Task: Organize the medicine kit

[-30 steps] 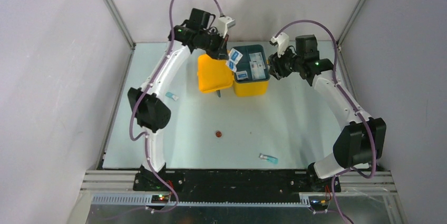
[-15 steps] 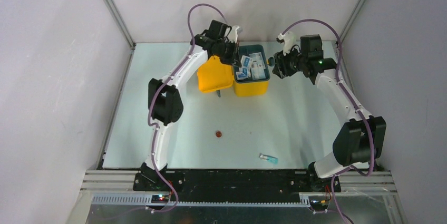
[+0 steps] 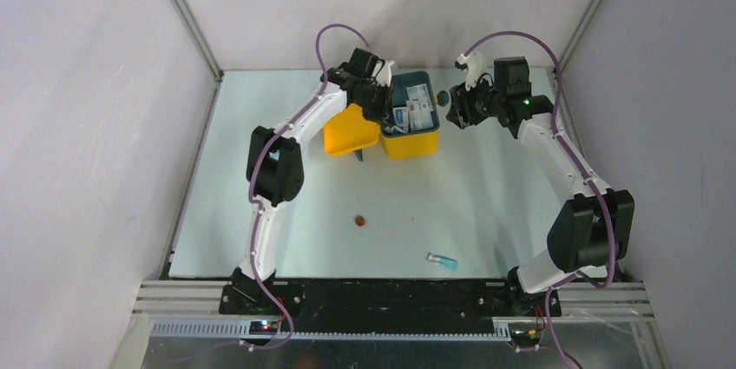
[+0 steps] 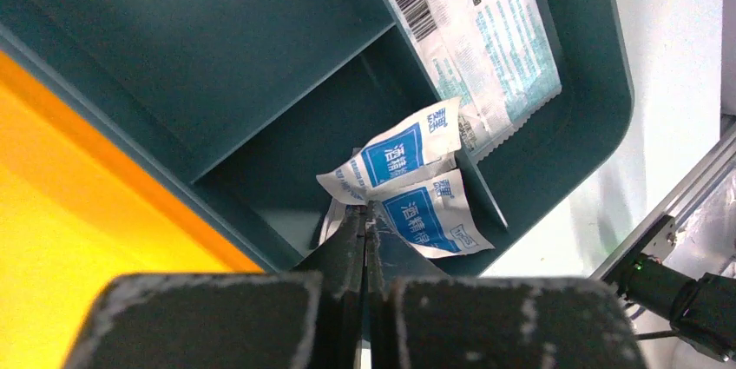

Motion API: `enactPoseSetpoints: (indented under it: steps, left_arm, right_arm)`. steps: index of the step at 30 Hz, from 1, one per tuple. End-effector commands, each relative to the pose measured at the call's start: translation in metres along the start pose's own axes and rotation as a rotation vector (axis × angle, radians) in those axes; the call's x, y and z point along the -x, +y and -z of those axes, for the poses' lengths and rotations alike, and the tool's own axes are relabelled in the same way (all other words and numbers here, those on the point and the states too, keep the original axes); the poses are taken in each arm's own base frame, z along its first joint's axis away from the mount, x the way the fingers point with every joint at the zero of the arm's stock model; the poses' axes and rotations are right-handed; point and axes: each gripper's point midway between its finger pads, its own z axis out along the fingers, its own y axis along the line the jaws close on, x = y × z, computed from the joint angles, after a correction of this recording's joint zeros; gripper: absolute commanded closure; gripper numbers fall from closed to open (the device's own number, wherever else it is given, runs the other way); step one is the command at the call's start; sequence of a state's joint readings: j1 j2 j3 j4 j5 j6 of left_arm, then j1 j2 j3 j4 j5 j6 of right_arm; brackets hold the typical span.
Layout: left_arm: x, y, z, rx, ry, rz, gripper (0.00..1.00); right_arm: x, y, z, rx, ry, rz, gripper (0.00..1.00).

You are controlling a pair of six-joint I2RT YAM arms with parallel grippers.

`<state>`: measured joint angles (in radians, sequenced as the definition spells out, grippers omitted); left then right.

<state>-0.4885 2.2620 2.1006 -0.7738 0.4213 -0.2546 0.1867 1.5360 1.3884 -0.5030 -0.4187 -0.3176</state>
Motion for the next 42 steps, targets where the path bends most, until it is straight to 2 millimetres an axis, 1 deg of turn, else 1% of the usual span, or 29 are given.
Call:
enactPoseSetpoints:
  steps: [1,2,3,6,12,13,18,20,21,22,23,24,25,26,27,28,29,30,31,32,33,34,35,36,37,38,39,40,42]
  left_arm:
    - [0.008,-0.001,0.013,0.003,-0.029,0.002,0.98]
    - [0.011,-0.001,0.014,0.005,-0.036,-0.001,0.92]
    - [0.013,-0.002,0.016,0.007,-0.043,-0.007,0.88]
    - [0.026,-0.004,0.028,0.006,-0.083,-0.027,0.85]
    - [0.057,-0.015,0.063,-0.006,-0.183,-0.09,0.68]
    - [0.06,-0.019,0.071,-0.008,-0.196,-0.096,0.64]
    - [0.065,-0.024,0.097,-0.005,-0.233,-0.123,0.53]
    - [0.066,-0.03,0.112,-0.021,-0.251,-0.157,0.51]
    - [0.066,-0.03,0.117,-0.021,-0.255,-0.167,0.51]
    - [0.067,-0.031,0.126,-0.011,-0.269,-0.192,0.5]
    - [0.065,-0.026,0.13,0.005,-0.271,-0.199,0.49]
    - [0.067,-0.025,0.143,0.027,-0.294,-0.23,0.48]
    - [0.063,-0.016,0.146,0.05,-0.288,-0.23,0.48]
    - [0.065,-0.014,0.16,0.081,-0.314,-0.257,0.46]
    - [0.06,-0.002,0.161,0.109,-0.303,-0.247,0.46]
    - [0.061,0.001,0.175,0.143,-0.327,-0.263,0.44]
    - [0.055,0.016,0.177,0.191,-0.318,-0.244,0.43]
    - [0.055,0.016,0.188,0.21,-0.342,-0.24,0.4]
    - [0.046,0.029,0.188,0.244,-0.329,-0.214,0.36]
    - [0.046,0.027,0.197,0.251,-0.353,-0.206,0.32]
    - [0.037,0.035,0.195,0.268,-0.338,-0.18,0.32]
    - [0.036,0.031,0.203,0.269,-0.358,-0.183,0.31]
    - [0.027,0.036,0.2,0.276,-0.342,-0.169,0.31]
    - [0.025,0.032,0.209,0.279,-0.359,-0.171,0.3]
    - [0.017,0.037,0.206,0.289,-0.345,-0.158,0.3]
    - [0.015,0.034,0.213,0.292,-0.362,-0.159,0.3]
    - [0.008,0.038,0.215,0.298,-0.362,-0.144,0.3]
    - [0.006,0.04,0.216,0.301,-0.363,-0.133,0.3]
    - [-0.003,0.051,0.219,0.302,-0.369,-0.082,0.3]
  right_arm:
    - [0.015,-0.001,-0.002,0.008,-0.05,0.002,0.48]
    - [0.014,-0.001,-0.002,0.007,-0.049,0.003,0.48]
    - [0.014,-0.001,-0.002,0.007,-0.048,0.004,0.49]
    - [0.012,-0.002,-0.002,0.005,-0.044,0.004,0.48]
    - [0.009,0.001,-0.002,0.014,-0.037,0.004,0.48]
    - [0.009,0.0,-0.002,0.013,-0.035,0.007,0.48]
    - [0.006,0.001,-0.004,0.022,-0.027,0.017,0.47]
    - [0.004,0.008,-0.003,0.07,-0.023,0.059,0.45]
    - [-0.002,0.019,-0.001,0.121,-0.005,0.073,0.44]
    - [-0.006,0.025,0.001,0.154,0.004,0.147,0.43]
    - [-0.023,0.049,0.004,0.236,0.064,0.179,0.41]
    - [-0.041,0.063,0.008,0.291,0.1,0.297,0.39]
    - [-0.065,0.091,0.014,0.375,0.177,0.343,0.39]
    - [-0.093,0.105,0.022,0.436,0.222,0.423,0.38]
    - [-0.126,0.128,0.033,0.512,0.294,0.442,0.38]
    - [-0.139,0.135,0.038,0.543,0.316,0.465,0.37]
    - [-0.158,0.146,0.044,0.57,0.347,0.449,0.37]
    - [-0.162,0.149,0.045,0.567,0.353,0.409,0.37]
    - [-0.17,0.152,0.047,0.574,0.355,0.396,0.37]
    - [-0.175,0.153,0.049,0.583,0.362,0.405,0.35]
    - [-0.184,0.158,0.053,0.601,0.377,0.421,0.34]
    - [-0.191,0.162,0.057,0.627,0.394,0.443,0.33]
    - [-0.202,0.169,0.062,0.66,0.411,0.468,0.31]
    - [-0.21,0.175,0.068,0.689,0.433,0.469,0.3]
    - [-0.22,0.184,0.074,0.726,0.448,0.492,0.29]
    - [-0.227,0.194,0.079,0.761,0.461,0.515,0.28]
    - [-0.24,0.199,0.084,0.776,0.485,0.51,0.28]
    - [-0.245,0.206,0.083,0.783,0.487,0.541,0.28]
    - [-0.267,0.213,0.085,0.77,0.526,0.543,0.3]
